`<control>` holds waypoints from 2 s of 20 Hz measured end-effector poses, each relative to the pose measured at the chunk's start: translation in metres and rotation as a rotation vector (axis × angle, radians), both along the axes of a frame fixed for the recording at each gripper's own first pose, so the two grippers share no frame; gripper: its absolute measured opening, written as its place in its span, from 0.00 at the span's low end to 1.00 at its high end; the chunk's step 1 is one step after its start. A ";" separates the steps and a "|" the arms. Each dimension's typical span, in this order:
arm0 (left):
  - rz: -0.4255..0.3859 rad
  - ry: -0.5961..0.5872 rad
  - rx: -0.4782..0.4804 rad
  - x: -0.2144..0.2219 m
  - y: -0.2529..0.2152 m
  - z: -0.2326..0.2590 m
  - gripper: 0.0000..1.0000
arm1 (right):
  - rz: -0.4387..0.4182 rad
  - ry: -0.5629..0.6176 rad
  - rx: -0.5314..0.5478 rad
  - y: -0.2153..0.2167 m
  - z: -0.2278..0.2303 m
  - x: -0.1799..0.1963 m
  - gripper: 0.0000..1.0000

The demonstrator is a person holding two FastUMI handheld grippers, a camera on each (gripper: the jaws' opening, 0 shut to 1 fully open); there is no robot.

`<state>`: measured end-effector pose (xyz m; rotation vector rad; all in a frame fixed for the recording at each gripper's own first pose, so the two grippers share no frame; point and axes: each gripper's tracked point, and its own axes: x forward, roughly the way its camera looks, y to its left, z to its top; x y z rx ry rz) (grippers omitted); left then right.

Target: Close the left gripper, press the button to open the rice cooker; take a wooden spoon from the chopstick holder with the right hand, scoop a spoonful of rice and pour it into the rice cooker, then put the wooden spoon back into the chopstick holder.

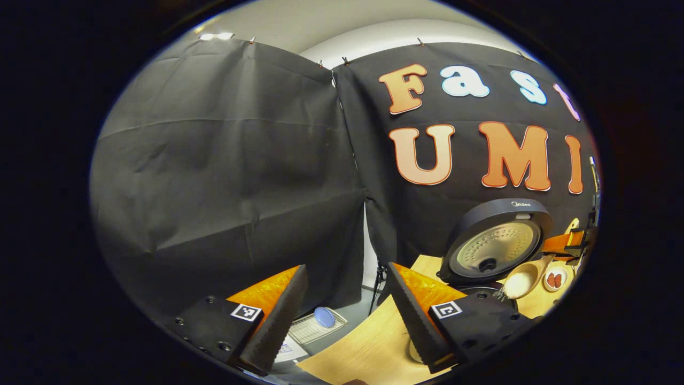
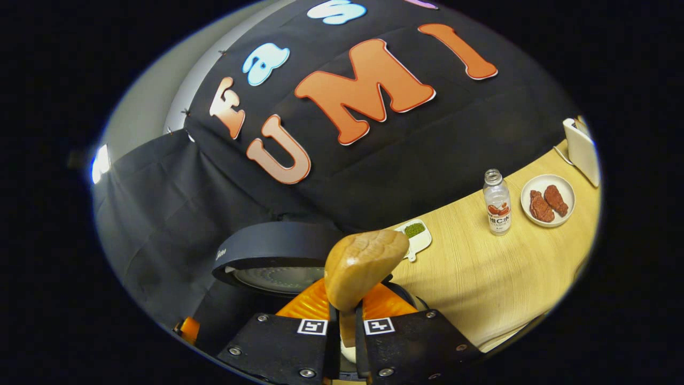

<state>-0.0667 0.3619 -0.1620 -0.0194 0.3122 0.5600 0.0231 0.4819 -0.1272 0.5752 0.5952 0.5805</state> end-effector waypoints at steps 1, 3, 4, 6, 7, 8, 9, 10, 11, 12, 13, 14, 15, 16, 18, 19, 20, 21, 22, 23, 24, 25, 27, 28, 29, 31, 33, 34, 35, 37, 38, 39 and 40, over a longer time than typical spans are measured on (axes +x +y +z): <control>0.000 0.001 0.001 -0.001 0.001 0.000 0.99 | 0.008 -0.014 -0.013 0.001 0.000 -0.001 0.11; 0.003 0.004 0.003 -0.002 0.003 -0.002 0.99 | 0.022 -0.039 -0.033 0.005 -0.001 -0.004 0.11; 0.004 0.004 0.002 -0.002 0.004 -0.002 0.99 | 0.028 -0.058 -0.048 0.006 0.001 -0.005 0.11; 0.005 0.006 0.000 -0.002 0.005 -0.002 0.99 | 0.032 -0.099 -0.089 0.007 0.000 -0.004 0.11; 0.006 0.007 0.000 -0.002 0.005 -0.004 0.99 | 0.037 -0.114 -0.109 0.008 0.000 -0.004 0.11; 0.008 0.009 0.000 -0.002 0.005 -0.005 0.99 | 0.044 -0.128 -0.121 0.010 0.000 -0.005 0.11; 0.008 0.010 -0.001 -0.002 0.006 -0.005 0.99 | 0.049 -0.141 -0.126 0.011 0.001 -0.004 0.11; 0.009 0.012 -0.002 -0.002 0.006 -0.006 0.99 | 0.055 -0.153 -0.131 0.013 0.002 -0.004 0.11; 0.009 0.012 -0.005 -0.002 0.006 -0.006 0.99 | 0.062 -0.165 -0.137 0.015 0.000 -0.007 0.11; 0.011 0.013 -0.005 -0.002 0.007 -0.007 0.94 | 0.073 -0.171 -0.144 0.017 0.000 -0.008 0.11; 0.012 0.015 -0.004 -0.002 0.007 -0.008 0.94 | 0.084 -0.179 -0.148 0.019 0.000 -0.009 0.11; 0.014 0.016 -0.003 -0.001 0.008 -0.008 0.99 | 0.094 -0.185 -0.153 0.020 -0.002 -0.009 0.11; 0.015 0.016 -0.003 -0.001 0.008 -0.008 0.99 | 0.106 -0.193 -0.157 0.021 -0.002 -0.011 0.11; 0.015 0.017 -0.005 -0.001 0.008 -0.009 0.99 | 0.114 -0.206 -0.163 0.021 0.000 -0.012 0.11; 0.014 0.020 -0.004 0.001 0.006 -0.010 0.97 | 0.135 -0.246 -0.177 0.025 0.003 -0.012 0.11; 0.014 0.019 -0.003 0.001 0.006 -0.011 0.99 | 0.146 -0.265 -0.185 0.027 0.003 -0.014 0.11; 0.013 0.018 0.000 0.002 0.006 -0.010 0.99 | 0.160 -0.279 -0.193 0.029 0.004 -0.016 0.11; 0.015 0.018 0.003 0.002 0.007 -0.010 0.99 | 0.175 -0.286 -0.201 0.030 0.002 -0.019 0.11; 0.016 0.016 0.005 0.004 0.007 -0.009 0.95 | 0.184 -0.292 -0.216 0.032 0.000 -0.021 0.11; 0.016 0.016 0.004 0.004 0.006 -0.009 0.96 | 0.187 -0.308 -0.235 0.031 -0.003 -0.021 0.11; 0.014 0.016 0.004 0.005 0.004 -0.009 0.98 | 0.188 -0.329 -0.252 0.030 -0.003 -0.020 0.11; 0.013 0.015 0.006 0.005 0.004 -0.009 0.99 | 0.189 -0.351 -0.266 0.030 -0.002 -0.021 0.11; 0.013 0.018 0.010 0.006 0.003 -0.010 1.00 | 0.198 -0.394 -0.289 0.031 -0.001 -0.020 0.11; 0.013 0.020 0.009 0.007 0.002 -0.010 1.00 | 0.204 -0.421 -0.301 0.033 0.001 -0.021 0.11; 0.013 0.020 0.008 0.007 0.002 -0.010 1.00 | 0.212 -0.451 -0.312 0.034 0.002 -0.021 0.11; 0.014 0.023 0.010 0.008 0.002 -0.010 1.00 | 0.238 -0.511 -0.341 0.041 0.004 -0.026 0.09; 0.015 0.024 0.012 0.007 0.001 -0.010 1.00 | 0.265 -0.568 -0.365 0.047 0.006 -0.033 0.09; 0.017 0.026 0.012 0.007 0.001 -0.010 0.99 | 0.280 -0.595 -0.378 0.050 0.006 -0.037 0.09; 0.020 0.027 0.011 0.006 0.001 -0.011 1.00 | 0.296 -0.619 -0.386 0.053 0.007 -0.040 0.09; 0.026 0.034 0.010 0.005 0.000 -0.013 1.00 | 0.324 -0.666 -0.398 0.059 0.011 -0.050 0.09; 0.029 0.036 0.011 0.004 0.000 -0.013 1.00 | 0.332 -0.688 -0.403 0.060 0.012 -0.053 0.09; 0.032 0.038 0.013 0.003 0.000 -0.013 1.00 | 0.343 -0.717 -0.413 0.060 0.014 -0.054 0.09; 0.035 0.039 0.017 0.002 -0.001 -0.012 1.00 | 0.347 -0.736 -0.417 0.060 0.017 -0.056 0.09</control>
